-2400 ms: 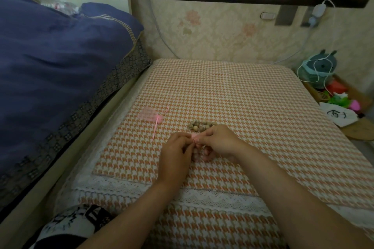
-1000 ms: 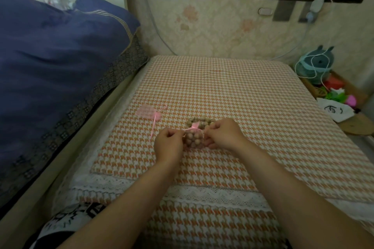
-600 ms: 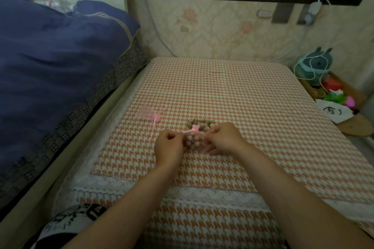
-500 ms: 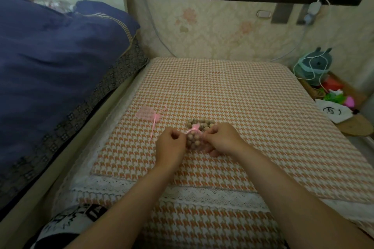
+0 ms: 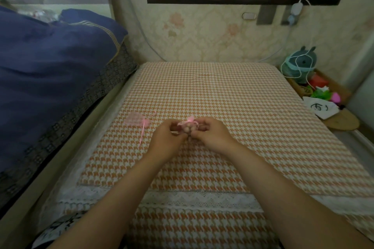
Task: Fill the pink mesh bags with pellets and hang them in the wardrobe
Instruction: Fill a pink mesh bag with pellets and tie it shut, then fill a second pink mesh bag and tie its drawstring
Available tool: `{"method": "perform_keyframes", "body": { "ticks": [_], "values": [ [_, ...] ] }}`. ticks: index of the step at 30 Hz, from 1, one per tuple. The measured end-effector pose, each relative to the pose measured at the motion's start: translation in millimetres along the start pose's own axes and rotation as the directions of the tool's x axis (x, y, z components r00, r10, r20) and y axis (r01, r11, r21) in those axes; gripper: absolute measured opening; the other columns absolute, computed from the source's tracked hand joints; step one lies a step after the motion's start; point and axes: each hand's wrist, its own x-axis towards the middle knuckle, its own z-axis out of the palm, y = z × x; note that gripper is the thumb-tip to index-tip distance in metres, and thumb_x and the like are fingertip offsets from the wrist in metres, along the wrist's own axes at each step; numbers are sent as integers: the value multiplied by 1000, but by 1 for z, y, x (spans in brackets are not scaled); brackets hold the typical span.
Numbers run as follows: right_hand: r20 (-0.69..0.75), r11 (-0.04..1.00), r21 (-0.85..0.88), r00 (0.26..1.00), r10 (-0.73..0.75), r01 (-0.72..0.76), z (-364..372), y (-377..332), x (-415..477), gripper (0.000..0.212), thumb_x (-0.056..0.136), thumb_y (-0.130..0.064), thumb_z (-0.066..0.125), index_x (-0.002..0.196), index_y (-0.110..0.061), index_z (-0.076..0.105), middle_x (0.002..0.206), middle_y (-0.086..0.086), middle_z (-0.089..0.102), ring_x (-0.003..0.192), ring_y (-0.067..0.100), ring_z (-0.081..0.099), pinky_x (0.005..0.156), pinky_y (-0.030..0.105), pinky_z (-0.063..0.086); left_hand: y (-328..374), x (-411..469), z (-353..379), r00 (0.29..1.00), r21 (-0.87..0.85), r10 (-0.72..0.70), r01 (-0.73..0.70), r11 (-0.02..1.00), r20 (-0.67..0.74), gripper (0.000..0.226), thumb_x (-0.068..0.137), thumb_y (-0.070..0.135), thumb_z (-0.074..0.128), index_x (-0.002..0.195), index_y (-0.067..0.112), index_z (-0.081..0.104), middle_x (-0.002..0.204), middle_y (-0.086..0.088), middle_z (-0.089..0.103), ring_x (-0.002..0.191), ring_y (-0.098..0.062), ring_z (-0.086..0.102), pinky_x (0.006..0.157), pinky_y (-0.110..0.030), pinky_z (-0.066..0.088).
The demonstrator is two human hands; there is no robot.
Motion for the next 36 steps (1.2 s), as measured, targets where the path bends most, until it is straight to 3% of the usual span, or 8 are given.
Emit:
{"method": "perform_keyframes", "body": {
  "ticks": [3, 7, 13, 17, 21, 29, 32, 36],
  "values": [
    [-94, 999, 51, 995, 14, -10, -16, -1, 4, 20, 92, -14, 70, 110, -16, 62, 88, 1, 72, 68, 5, 68, 55, 19, 53, 15, 9, 14, 999, -35, 33, -33, 999, 13, 30, 81, 13, 76, 109, 13, 66, 101, 0, 72, 84, -14, 71, 80, -37, 59],
    [-162, 998, 41, 985, 54, -48, -41, 5, 13, 24, 93, -22, 70, 114, -12, 66, 98, 6, 73, 79, 14, 70, 53, 19, 50, 35, 19, 40, 993, -37, 60, -57, 998, 103, 28, 84, 19, 73, 112, 18, 68, 108, 0, 71, 91, -17, 71, 85, -40, 58],
    [-253, 995, -72, 966, 49, -69, -89, 19, 32, 10, 95, -19, 65, 101, -16, 72, 83, 0, 72, 73, 15, 68, 61, 26, 56, 49, 42, 82, 942, 91, 148, -183, 979, 301, 24, 88, 27, 69, 111, 21, 66, 112, 7, 70, 91, -7, 67, 78, -19, 52],
    [-325, 977, -191, 945, 30, -97, -107, 34, 40, 15, 97, -28, 63, 103, -19, 72, 93, 1, 73, 84, 16, 69, 79, 34, 60, 52, 52, 107, 903, 363, 181, -331, 871, 389, 35, 84, 43, 64, 117, 29, 65, 112, 8, 69, 103, -14, 61, 86, -31, 47],
    [-249, 923, -371, 969, 9, -104, -114, 38, 37, 19, 101, -28, 53, 97, -32, 71, 92, -7, 67, 78, 7, 60, 58, 16, 43, 45, 57, 120, 876, 504, 158, -400, 765, 455, 40, 81, 53, 58, 117, 35, 61, 115, 6, 68, 114, -23, 58, 101, -46, 36],
    [-267, 724, -684, 954, -134, -89, -99, 15, 28, 38, 99, -30, 51, 135, -22, 58, 139, 8, 48, 127, 29, 48, 103, 39, 43, 44, 53, 81, 922, 554, 246, -378, 742, 299, 59, 94, 50, 52, 146, 25, 40, 145, 2, 51, 135, -23, 42, 112, -43, 26],
    [-219, 806, -592, 963, -154, -6, -76, -1, 24, 33, 97, -28, 56, 129, -25, 62, 134, 0, 53, 119, 19, 57, 99, 35, 49, 36, 49, 53, 944, 517, 254, -327, 791, 208, 56, 93, 42, 57, 144, 22, 44, 139, 2, 56, 130, -21, 48, 110, -41, 37],
    [-110, 881, -469, 987, -121, 56, -37, -18, 20, 23, 98, -28, 57, 120, -28, 65, 112, -11, 61, 99, 7, 63, 75, 7, 46, 19, 45, 20, 967, 504, 228, -254, 826, 113, 53, 93, 37, 59, 142, 20, 47, 134, 0, 59, 125, -21, 52, 104, -37, 42]
  ]
}}
